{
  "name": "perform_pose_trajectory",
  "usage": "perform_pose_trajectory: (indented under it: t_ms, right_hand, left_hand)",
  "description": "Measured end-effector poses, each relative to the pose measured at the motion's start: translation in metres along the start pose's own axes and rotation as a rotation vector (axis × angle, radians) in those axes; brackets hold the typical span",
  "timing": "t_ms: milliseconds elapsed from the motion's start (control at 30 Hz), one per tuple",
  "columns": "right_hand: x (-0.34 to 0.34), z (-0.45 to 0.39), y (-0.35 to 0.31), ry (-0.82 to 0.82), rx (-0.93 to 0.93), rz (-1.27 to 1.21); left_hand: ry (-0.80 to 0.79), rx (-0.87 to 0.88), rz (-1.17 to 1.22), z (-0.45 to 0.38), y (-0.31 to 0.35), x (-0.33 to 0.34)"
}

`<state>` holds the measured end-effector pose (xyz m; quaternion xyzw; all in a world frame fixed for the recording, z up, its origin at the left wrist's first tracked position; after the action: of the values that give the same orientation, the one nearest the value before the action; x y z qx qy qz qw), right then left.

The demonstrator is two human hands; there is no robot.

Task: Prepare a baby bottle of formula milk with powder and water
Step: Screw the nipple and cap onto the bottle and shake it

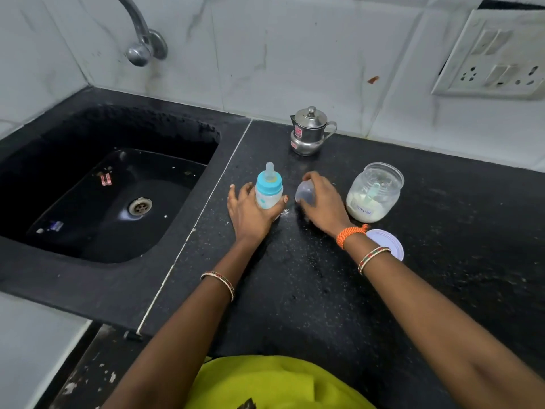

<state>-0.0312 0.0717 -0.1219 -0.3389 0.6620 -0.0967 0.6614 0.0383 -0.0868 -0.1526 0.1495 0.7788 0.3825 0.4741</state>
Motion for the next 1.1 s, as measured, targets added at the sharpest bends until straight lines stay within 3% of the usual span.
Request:
perform_pose_trajectory:
  t_ms: [133,200,333,467,733,1100]
  right_hand:
    - [-0.046,0.014,-0.043,0.417,-0.092,-0.310]
    - [-0.060,0.022,-0.073,0.504,-0.230,-0.358]
    - [-0.044,0.027,-0.103,0.352,-0.425,-0.201]
    - [-0.022,0.020,-0.095,0.236,-0.426,-0.096]
    - [0.006,0.020,-0.091,0.342,-0.307,-0.265]
    - [0.017,0.021,-0.091,0.315,-0.278,-0.236]
  left_hand:
    - [-0.002,0.020,-0.041,0.000,0.002,0.001]
    - [-0.008,0.019,-0.037,0.001,0.002,0.002]
    - [-0.011,0.032,0.019,0.002,0.001,0.000]
    - [-0.028,0.043,0.033,0.002,0.001,0.001]
    - [-0.018,0.068,0.017,0.003,-0.004,0.003]
    - [-0.114,0.045,0.048,0.006,0.000,-0.001]
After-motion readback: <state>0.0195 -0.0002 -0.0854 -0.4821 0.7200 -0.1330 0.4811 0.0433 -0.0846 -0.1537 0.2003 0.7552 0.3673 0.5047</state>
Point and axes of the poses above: each hand's wrist, its own z-axis away from the middle knuckle, its own x-axis out of the palm, y = z × x, the point moved 6 cm from there along -z, towards the middle knuckle, and after that the axes turned 8 degrees about x, right-handed, at the moved point
